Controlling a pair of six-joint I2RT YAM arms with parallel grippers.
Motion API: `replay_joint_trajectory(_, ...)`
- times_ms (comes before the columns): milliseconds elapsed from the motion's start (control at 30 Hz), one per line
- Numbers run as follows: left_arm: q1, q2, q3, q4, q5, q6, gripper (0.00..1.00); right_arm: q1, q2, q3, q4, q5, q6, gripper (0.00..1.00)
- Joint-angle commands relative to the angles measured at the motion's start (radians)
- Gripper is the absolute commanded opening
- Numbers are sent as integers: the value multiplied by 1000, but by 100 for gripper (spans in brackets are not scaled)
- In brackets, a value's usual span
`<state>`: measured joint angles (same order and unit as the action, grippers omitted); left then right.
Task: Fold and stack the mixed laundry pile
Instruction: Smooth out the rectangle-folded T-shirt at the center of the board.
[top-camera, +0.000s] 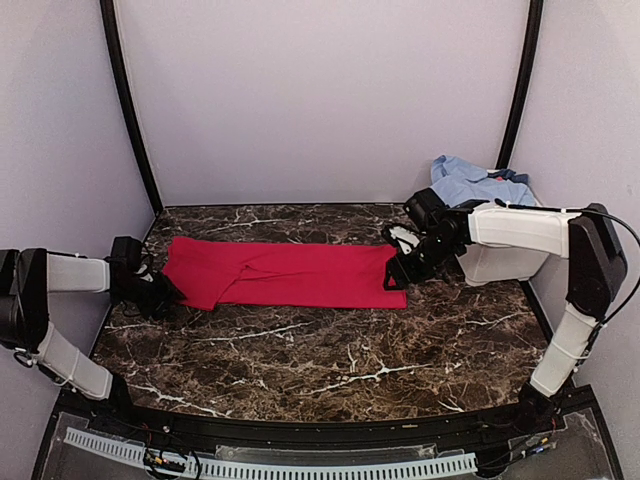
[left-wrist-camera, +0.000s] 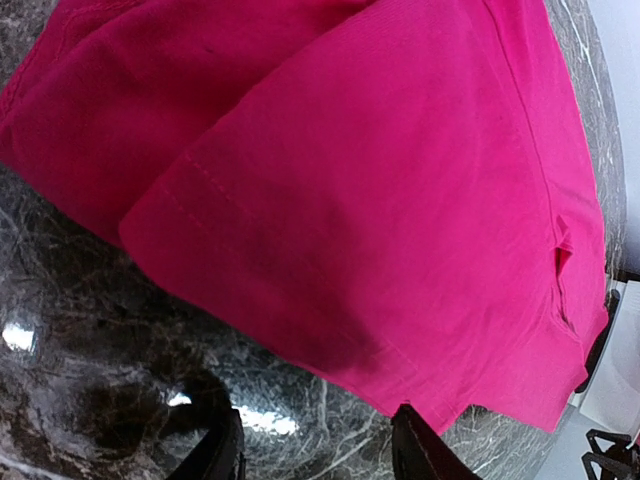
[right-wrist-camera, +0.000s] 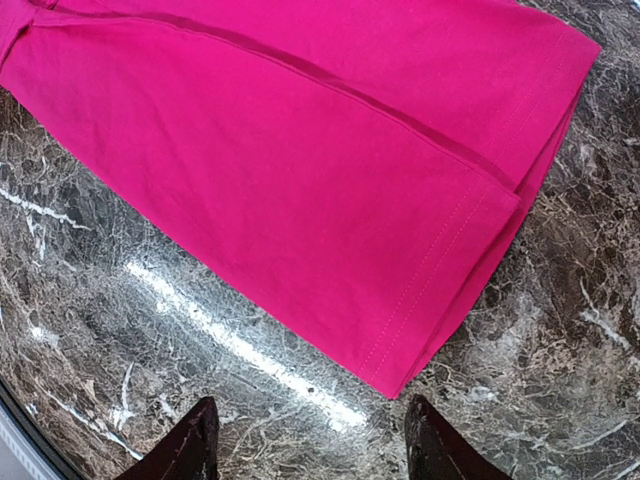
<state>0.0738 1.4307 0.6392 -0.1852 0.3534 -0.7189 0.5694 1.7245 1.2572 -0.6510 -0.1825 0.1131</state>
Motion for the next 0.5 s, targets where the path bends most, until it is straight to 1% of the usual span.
replay_joint_trajectory(0,-2,32,-44,117,-19,-23,49,6,10,0,4,8,-4,60)
replay_joint_trajectory(100,-3,62,-53,175,-14,-30,46,6,10,1,1,15,-6,60)
replay_joint_trajectory(267,-3,92,-54,223,-32,-38,41,5,14,5,-4,19,-9,60)
replay_joint_trajectory(333,-3,105,-49,239,-31,-44,38,5,15,7,-4,20,-9,60)
replay_joint_trajectory(400,-3,125,-42,246,-25,-48,33,6,18,8,-8,23,-11,60)
replay_joint_trajectory(467,-3,129,-37,252,-21,-49,30,5,18,7,-10,27,-11,60)
